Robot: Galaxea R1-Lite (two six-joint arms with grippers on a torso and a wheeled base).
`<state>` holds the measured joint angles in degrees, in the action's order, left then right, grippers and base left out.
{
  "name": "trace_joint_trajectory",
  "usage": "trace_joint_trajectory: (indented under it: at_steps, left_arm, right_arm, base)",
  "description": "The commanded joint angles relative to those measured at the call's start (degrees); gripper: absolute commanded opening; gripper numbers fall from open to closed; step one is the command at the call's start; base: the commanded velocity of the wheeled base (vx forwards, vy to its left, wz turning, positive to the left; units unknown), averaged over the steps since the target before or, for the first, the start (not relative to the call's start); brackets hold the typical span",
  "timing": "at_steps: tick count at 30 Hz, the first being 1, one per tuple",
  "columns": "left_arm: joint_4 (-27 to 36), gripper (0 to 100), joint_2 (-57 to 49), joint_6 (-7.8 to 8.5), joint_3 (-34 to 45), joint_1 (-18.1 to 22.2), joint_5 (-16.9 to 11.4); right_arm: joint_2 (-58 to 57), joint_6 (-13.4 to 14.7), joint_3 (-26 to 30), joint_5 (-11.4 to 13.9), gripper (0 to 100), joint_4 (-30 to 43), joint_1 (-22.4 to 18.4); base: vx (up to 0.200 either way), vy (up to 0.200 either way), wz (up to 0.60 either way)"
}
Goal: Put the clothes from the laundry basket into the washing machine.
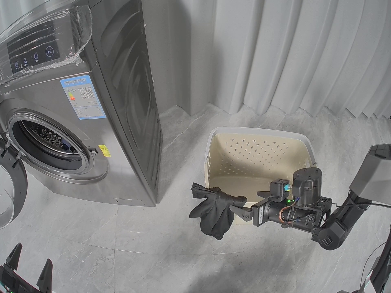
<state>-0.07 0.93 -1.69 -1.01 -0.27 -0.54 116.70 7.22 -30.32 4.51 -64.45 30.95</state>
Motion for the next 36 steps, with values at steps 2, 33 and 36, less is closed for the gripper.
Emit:
trace_joint_trajectory:
  at_steps: [2, 33, 36]
  left_arm:
    - [-0.01, 100, -0.66, 0.02, 0.92, 0.0, 0.01]
    - [-0.01, 100, -0.66, -0.06, 0.92, 0.0, 0.01]
    - [-0.01, 100, -0.66, -0.06, 0.92, 0.0, 0.01]
  right_arm:
    - [3.09, -0.01, -1.67, -0.03, 100, -0.68, 1.22]
    - [14.87, -0.54, -10.02, -1.79, 100, -4.72, 1.22]
    - [15.31, -0.54, -10.29, -1.79, 0, -4.81, 1.13]
  base:
    - [0.0, 0.0, 0.0]
    - [0.0, 0.0, 0.0]
    - [0.0, 0.0, 0.0]
